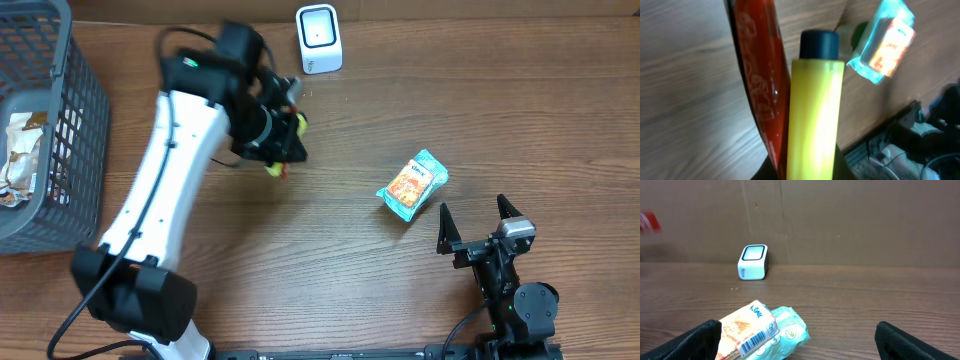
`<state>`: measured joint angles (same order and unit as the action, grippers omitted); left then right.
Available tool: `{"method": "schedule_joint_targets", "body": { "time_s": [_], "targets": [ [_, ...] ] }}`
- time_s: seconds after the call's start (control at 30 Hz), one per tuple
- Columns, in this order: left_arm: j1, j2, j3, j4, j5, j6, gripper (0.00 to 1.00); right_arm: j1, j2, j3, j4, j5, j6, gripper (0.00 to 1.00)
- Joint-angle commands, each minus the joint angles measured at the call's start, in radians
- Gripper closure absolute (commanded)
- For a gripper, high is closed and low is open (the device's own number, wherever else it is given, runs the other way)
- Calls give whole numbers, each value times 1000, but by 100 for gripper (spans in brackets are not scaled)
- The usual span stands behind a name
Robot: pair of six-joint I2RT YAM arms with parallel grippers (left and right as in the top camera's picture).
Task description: Scan the item barcode
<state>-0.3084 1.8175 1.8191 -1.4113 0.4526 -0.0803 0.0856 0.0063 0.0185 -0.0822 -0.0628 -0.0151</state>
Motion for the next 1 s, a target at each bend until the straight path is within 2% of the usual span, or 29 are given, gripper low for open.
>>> {"method": "schedule_joint_targets", "body": {
  "time_s": [0.0,0.2,0.4,0.73,0.97],
  "targets": [
    [-58,-12,-131,97,-46,-139,96,-3,-3,-11,4,9,-3,0],
    [-175,-12,-344,357,-153,-297,96,-3,-3,-11,4,9,-3,0],
    [-283,-12,-479,538,-306,-417,96,-3,-3,-11,4,9,-3,0],
    [-427,-9,-537,668,-584,-556,96,-3,-3,-11,4,9,-3,0],
    [-448,-5,-574,740,-611,-583,96,-3,-3,-11,4,9,-3,0]
  ]
}}
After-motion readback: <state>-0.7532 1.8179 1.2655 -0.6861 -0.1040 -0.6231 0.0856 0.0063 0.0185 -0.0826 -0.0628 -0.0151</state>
